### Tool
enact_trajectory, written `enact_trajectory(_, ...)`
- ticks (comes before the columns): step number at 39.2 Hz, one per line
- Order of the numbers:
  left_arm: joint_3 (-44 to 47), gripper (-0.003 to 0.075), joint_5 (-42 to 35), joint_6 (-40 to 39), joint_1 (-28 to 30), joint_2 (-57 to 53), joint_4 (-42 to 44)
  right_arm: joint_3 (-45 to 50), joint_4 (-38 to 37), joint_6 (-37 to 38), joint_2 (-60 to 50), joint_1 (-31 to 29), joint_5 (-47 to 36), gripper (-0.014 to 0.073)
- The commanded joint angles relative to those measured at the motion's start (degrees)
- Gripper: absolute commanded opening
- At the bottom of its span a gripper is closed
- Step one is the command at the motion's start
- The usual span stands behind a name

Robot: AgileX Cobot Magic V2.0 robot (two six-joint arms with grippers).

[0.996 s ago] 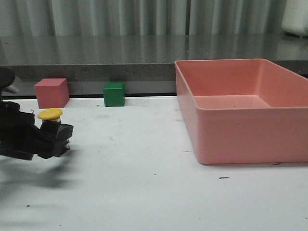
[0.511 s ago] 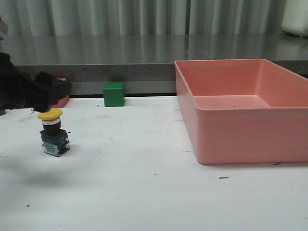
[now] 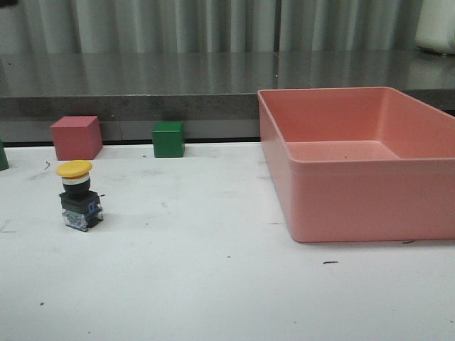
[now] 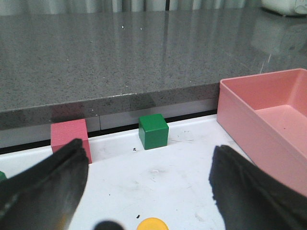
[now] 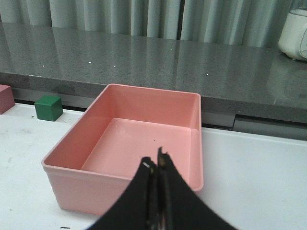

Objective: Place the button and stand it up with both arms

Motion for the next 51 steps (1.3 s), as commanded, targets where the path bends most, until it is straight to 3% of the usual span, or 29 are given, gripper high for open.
enact_trajectory(1, -2.2, 0.0377, 4.6, -0.6, -0.4, -9.2, -0.6, -1.4, -0.7, -0.5, 0.7, -0.2, -4.8, -0.0062)
enact_trajectory(14, -2.3, -0.0015, 22.7, -0.5, -0.4, -35.6, -0.6, -1.4, -0.7, -0.5, 0.7, -0.2, -4.7, -0.0062)
enact_trajectory(20, -2.3, -0.0020, 28.2, -0.5, -0.4, -43.6, -0.6, -1.4, -0.7, -0.5, 0.7, -0.2, -4.7, -0.0062)
enact_trajectory(25, -2.3, -0.0020, 28.1, -0.5, -0.4, -47.7, -0.6, -1.4, -0.7, -0.5, 0.7, -0.2, -4.7, -0.0062)
enact_trajectory(51, -2.3, -0.0020, 28.0, -0.5, -0.4, -48.6, -0.6, -1.4, -0.7, -0.5, 0.7, -0.2, -4.7, -0.0062)
